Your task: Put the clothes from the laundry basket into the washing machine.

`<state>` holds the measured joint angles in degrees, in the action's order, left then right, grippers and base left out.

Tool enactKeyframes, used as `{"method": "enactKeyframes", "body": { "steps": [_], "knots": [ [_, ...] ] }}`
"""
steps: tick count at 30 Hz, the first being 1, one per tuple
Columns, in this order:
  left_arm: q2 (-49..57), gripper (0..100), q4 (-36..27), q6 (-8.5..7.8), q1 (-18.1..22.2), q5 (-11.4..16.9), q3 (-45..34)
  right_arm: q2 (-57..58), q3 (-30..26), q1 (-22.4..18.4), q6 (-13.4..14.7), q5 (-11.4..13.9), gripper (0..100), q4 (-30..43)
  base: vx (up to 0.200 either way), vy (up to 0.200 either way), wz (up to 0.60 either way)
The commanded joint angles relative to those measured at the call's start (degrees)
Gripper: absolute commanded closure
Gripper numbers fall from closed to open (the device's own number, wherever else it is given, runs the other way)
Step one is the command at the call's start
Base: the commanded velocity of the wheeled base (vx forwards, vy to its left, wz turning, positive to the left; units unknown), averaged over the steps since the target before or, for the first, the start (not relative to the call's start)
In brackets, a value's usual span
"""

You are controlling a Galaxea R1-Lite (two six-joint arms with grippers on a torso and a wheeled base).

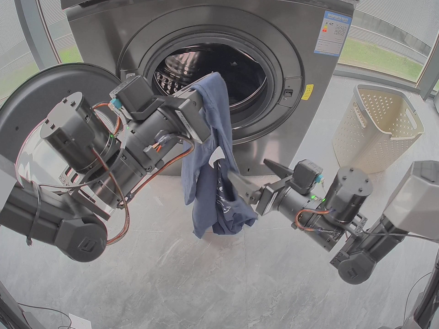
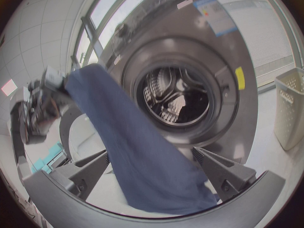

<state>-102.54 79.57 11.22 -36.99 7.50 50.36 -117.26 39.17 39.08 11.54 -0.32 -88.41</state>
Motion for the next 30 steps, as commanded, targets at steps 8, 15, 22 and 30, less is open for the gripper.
{"method": "enactKeyframes", "body": {
  "steps": [8, 15, 22, 30],
  "knots": [
    [-0.7, 100, -0.2, -0.05, -1.6, 0.0, 2.1, -11.1, 4.2, 1.4, 0.0, 0.9, 0, -0.1, 0.000, 0.000, 0.00],
    [-0.5, 100, -0.4, -0.05, -1.6, 0.1, 1.9, -15.3, 10.9, 1.5, -2.1, 0.8, 0, -0.1, 0.000, 0.000, 0.00],
    [0.1, 100, -0.5, 0.03, -2.2, 0.0, 1.8, -19.4, 19.6, 0.8, -2.4, 0.2, 0, -0.1, 0.000, 0.000, 0.00],
    [-0.4, 100, -0.6, -0.49, -2.0, 0.0, 1.5, -20.6, 21.1, 1.6, -1.7, 0.5, 0, -0.1, 0.000, 0.000, 0.00]
  ]
}}
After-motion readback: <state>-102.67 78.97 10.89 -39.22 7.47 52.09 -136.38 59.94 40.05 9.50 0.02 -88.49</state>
